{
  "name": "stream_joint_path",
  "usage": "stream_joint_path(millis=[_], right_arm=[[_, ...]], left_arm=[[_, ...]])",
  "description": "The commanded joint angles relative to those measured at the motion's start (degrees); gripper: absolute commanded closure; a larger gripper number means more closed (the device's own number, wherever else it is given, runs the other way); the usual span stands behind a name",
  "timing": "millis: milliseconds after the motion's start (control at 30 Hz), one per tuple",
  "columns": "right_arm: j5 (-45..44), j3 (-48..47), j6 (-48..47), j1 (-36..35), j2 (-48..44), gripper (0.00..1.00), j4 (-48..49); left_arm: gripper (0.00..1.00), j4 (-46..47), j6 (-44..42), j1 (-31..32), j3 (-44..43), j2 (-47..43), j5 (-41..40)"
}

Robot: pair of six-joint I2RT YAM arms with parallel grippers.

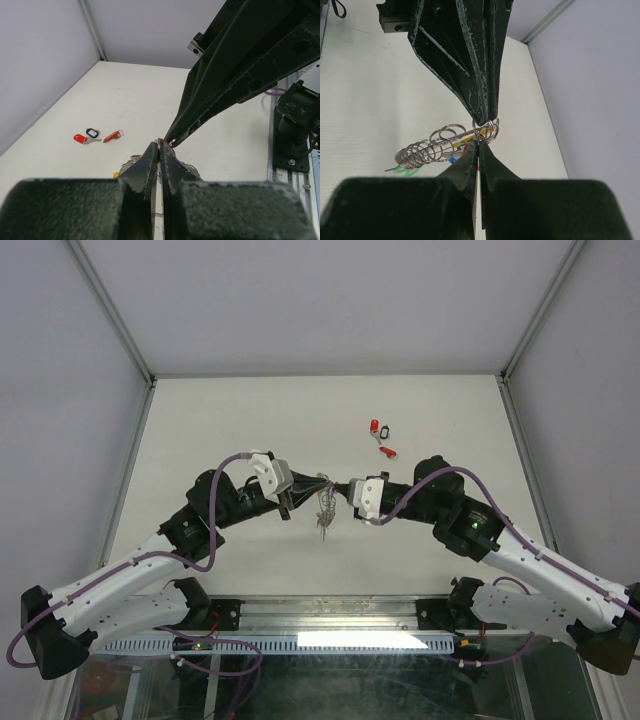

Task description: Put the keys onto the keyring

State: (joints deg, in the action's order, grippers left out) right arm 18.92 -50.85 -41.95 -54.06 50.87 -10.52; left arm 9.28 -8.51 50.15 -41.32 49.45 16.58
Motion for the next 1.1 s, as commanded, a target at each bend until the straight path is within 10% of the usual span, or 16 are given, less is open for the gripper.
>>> stream_joint_path(millis=[0, 1067], right_arm=[[1.35, -0.65, 0.47, -0.56, -0.22, 1.00, 3.15], [-5.74, -2.11, 10.78, -0.96, -1.71, 0.85, 0.23]], left_arm=[[1.00, 3.19, -0.09, -0.32, -2.45, -1.05, -0.49], [1.00, 5.01, 1.91, -0.31, -0.48, -1.66, -3.15]])
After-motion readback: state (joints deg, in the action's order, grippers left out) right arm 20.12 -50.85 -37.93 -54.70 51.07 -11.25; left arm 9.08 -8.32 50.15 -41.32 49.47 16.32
